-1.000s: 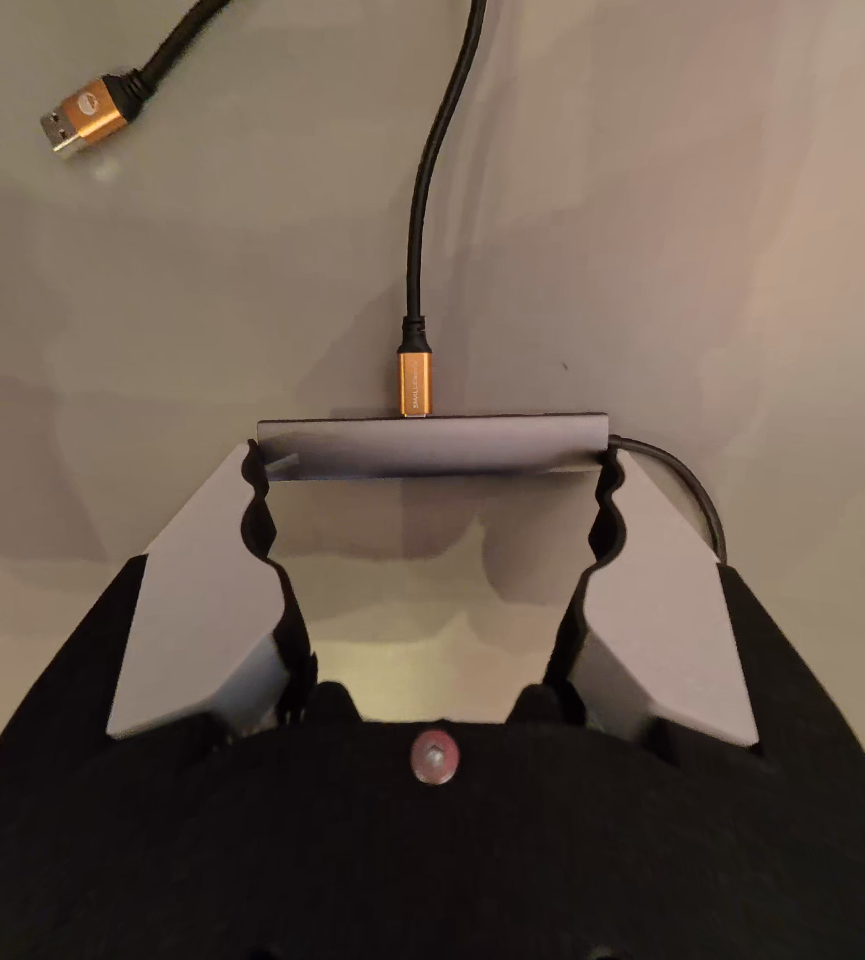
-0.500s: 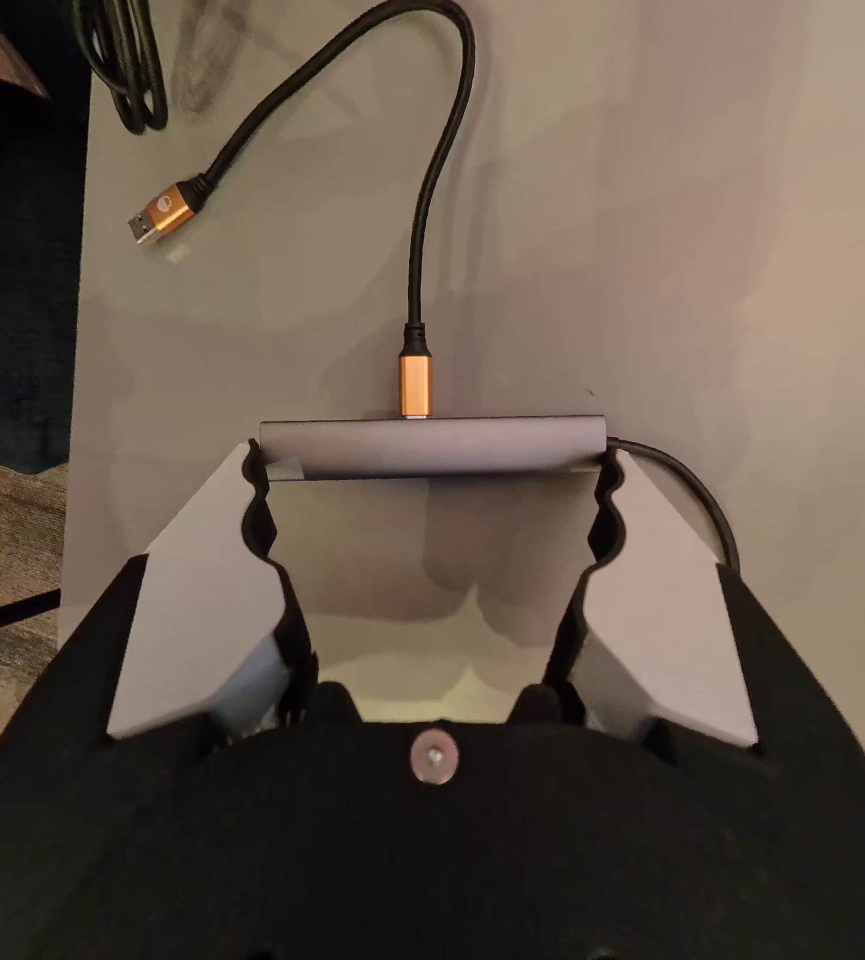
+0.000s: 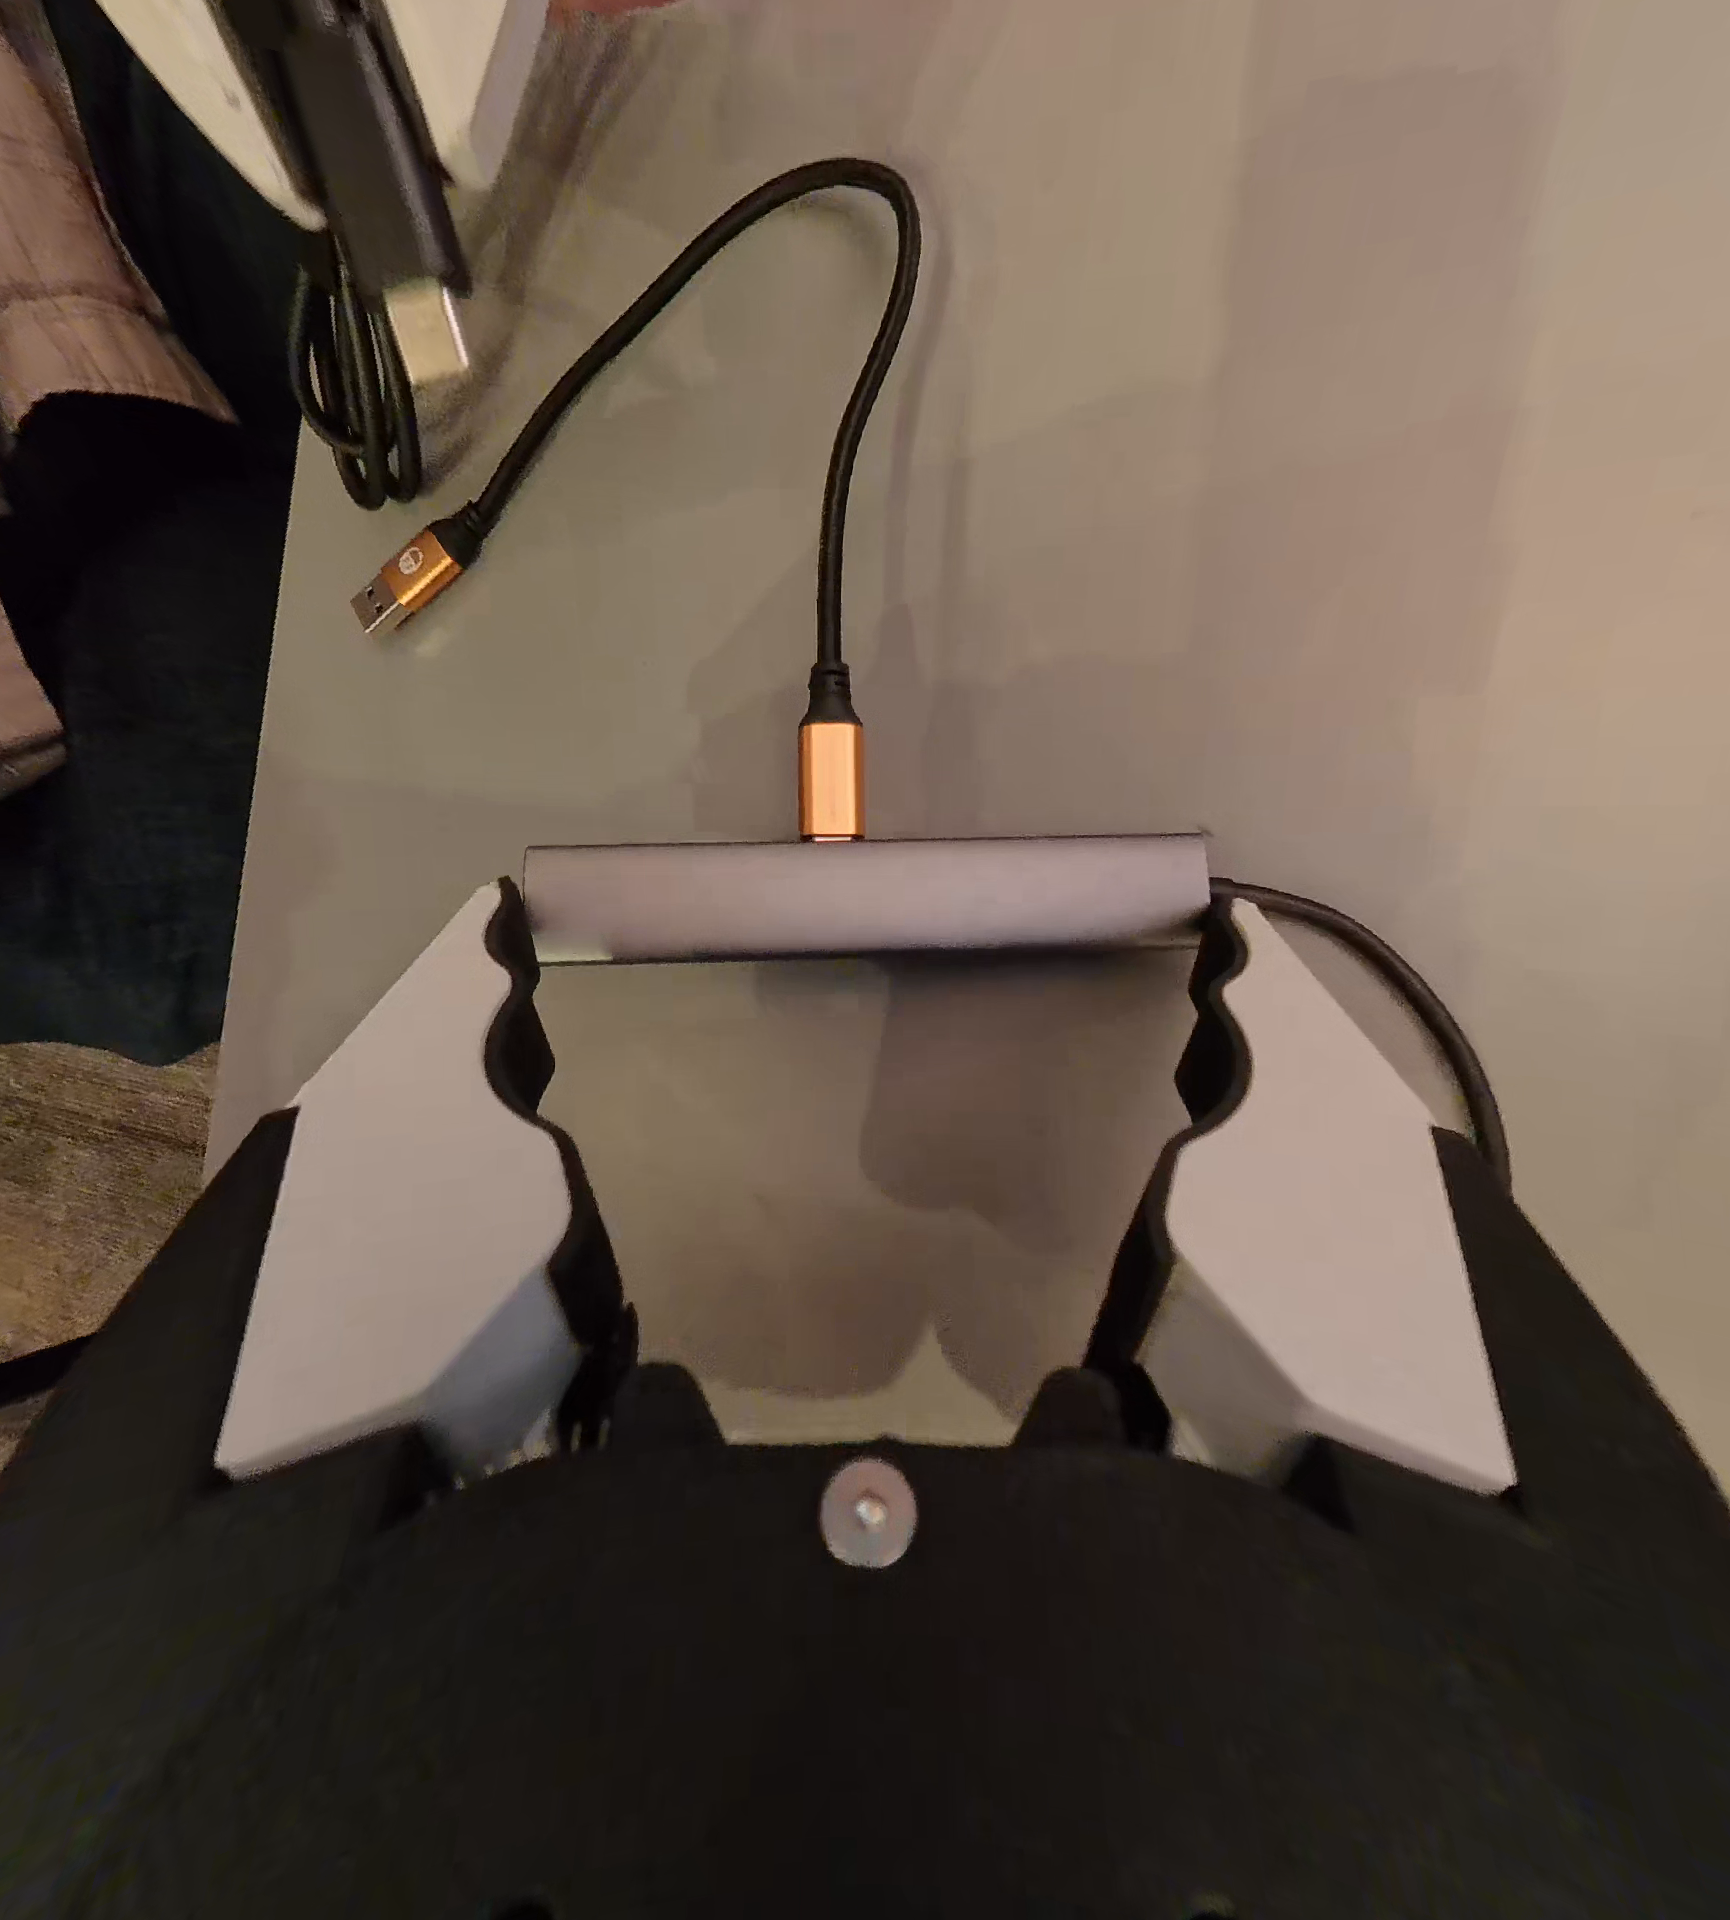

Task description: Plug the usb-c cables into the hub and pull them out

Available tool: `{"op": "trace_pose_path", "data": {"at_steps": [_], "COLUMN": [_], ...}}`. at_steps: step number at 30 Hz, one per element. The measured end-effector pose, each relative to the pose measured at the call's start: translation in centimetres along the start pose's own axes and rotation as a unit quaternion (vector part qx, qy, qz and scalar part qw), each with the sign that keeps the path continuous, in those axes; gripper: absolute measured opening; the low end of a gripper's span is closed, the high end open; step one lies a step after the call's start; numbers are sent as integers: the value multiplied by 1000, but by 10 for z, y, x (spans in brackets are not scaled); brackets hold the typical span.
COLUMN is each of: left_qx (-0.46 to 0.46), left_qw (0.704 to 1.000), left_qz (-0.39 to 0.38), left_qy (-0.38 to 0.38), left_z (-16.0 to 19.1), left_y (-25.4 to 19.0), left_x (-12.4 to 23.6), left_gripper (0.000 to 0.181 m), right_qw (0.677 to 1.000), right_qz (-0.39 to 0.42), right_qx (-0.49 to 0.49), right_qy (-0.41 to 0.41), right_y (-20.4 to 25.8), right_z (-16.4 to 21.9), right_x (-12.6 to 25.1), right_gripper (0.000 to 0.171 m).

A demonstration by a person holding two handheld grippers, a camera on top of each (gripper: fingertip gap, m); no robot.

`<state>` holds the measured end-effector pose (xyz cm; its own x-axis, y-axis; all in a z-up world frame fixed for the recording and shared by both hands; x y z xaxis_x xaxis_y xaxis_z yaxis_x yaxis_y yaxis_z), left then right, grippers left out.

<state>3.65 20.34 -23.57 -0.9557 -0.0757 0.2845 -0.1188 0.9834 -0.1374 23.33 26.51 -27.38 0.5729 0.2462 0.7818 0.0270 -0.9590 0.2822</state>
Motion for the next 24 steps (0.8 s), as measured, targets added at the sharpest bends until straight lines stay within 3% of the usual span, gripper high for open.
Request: {"op": "trace_pose_path", "data": {"at_steps": [24], "left_qx": [30], "left_qw": [999], "left_qz": [-5], "left_qy": [-12], "left_z": [18], "left_y": [-7], "left_x": [-35], "left_gripper": [12], "right_qw": [990], "right_qz": [-65], "right_qx": [-71], "right_qy": [-102], "right_y": [-11], "right_z": [7], "right_x": [5], "right_gripper": [123]}}
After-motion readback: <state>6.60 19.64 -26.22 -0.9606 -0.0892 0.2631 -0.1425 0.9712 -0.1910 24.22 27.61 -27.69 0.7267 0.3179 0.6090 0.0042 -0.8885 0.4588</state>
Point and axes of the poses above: each gripper's, where its closed fingertips meet, x back along the fingers, z out of its underside, y = z × x across the jaws, the point moved 9 cm from there along x, back along the fingers, and after that the axes turned 1 degree about z, right-handed, at the moved point
